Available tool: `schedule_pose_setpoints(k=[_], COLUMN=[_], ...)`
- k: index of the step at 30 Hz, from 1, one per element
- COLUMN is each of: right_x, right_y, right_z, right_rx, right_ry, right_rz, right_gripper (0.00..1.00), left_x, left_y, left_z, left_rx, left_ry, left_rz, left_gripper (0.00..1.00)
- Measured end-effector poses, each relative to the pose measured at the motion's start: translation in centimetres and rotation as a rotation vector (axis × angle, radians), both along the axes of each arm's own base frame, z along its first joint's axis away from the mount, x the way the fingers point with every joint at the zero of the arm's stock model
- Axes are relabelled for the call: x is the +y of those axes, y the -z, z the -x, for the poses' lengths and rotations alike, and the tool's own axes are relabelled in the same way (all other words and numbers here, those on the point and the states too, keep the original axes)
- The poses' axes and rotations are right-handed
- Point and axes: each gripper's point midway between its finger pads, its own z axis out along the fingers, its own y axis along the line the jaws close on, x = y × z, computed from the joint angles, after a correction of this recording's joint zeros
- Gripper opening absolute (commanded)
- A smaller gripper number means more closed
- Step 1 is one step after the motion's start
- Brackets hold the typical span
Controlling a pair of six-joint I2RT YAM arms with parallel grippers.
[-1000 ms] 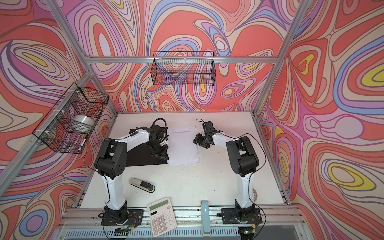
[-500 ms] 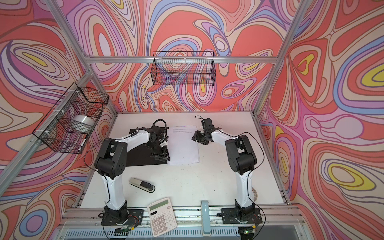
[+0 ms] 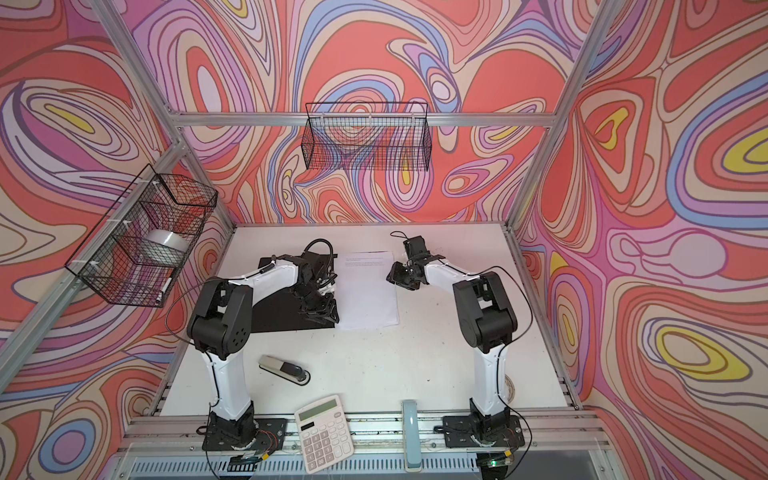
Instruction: Put the files into the folder
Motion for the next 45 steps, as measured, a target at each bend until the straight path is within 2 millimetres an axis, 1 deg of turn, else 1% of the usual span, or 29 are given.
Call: schedule_pose_setpoints(k=[3, 5, 7, 8, 10, 12, 14, 16, 17, 18, 20, 22, 24, 27, 31, 36, 45], right_x=[0.5, 1.8, 3.4, 4.3, 5.8, 6.9, 7.3, 7.0, 6.6, 6.3, 5.6, 5.2, 5.1, 5.1, 5.0, 5.2, 5.4], right_y=[-4.7, -7.9, -9.7, -10.1, -9.5, -7.6, -4.9, -3.0, -2.4, -2.2, -2.6, -3.5, -4.4, -5.1, -4.8, -4.8, -4.6], right_z=[1.6, 3.3, 5.6, 7.0, 9.8, 12.7, 15.5, 17.2, 17.8, 18.1, 18.3, 18.2, 18.0, 17.7, 17.6, 17.4, 17.2], right_rx=[-0.067, -0.122, -0.153, -0.156, -0.135, -0.082, -0.013, 0.036, 0.051, 0.057, 0.049, 0.024, -0.002, -0.024, -0.020, -0.025, -0.019], right_ry=[-0.013, -0.044, -0.083, -0.104, -0.141, -0.175, -0.190, -0.185, -0.174, -0.162, -0.131, -0.106, -0.089, -0.071, -0.059, -0.050, -0.041], right_rz=[0.005, 0.000, -0.013, -0.019, -0.027, -0.018, 0.014, 0.042, 0.052, 0.056, 0.055, 0.043, 0.028, 0.017, 0.017, 0.007, 0.000], right_gripper=[0.50, 0.49, 0.49, 0.49, 0.48, 0.48, 0.48, 0.48, 0.48, 0.48, 0.48, 0.48, 0.48, 0.49, 0.48, 0.48, 0.49], left_x=[0.1, 0.2, 0.2, 0.3, 0.5, 0.9, 1.2, 1.4, 1.5, 1.5, 1.6, 1.8, 1.9, 1.8, 1.2, 0.5, -0.3], left_y=[-2.1, -3.9, -5.6, -6.4, -7.3, -7.7, -7.2, -6.1, -5.3, -4.6, -2.9, -1.7, -1.1, -0.8, -0.8, 0.3, 0.1], left_z=[-0.9, -1.9, -3.1, -3.9, -5.5, -7.4, -9.3, -10.9, -11.6, -12.1, -12.9, -13.0, -13.2, -13.4, -13.9, -13.9, -13.6], left_rx=[-0.070, -0.139, -0.205, -0.238, -0.288, -0.327, -0.342, -0.338, -0.326, -0.316, -0.288, -0.259, -0.247, -0.243, -0.230, -0.187, -0.150], left_ry=[0.030, 0.041, 0.039, 0.034, 0.016, -0.018, -0.060, -0.095, -0.111, -0.123, -0.150, -0.172, -0.192, -0.205, -0.215, -0.224, -0.245], left_rz=[-0.004, 0.000, 0.003, 0.004, -0.004, -0.017, -0.025, -0.028, -0.031, -0.032, -0.038, -0.045, -0.047, -0.035, 0.002, 0.035, 0.088], left_gripper=[0.53, 0.55, 0.58, 0.60, 0.63, 0.63, 0.62, 0.61, 0.62, 0.62, 0.65, 0.66, 0.66, 0.66, 0.65, 0.65, 0.64])
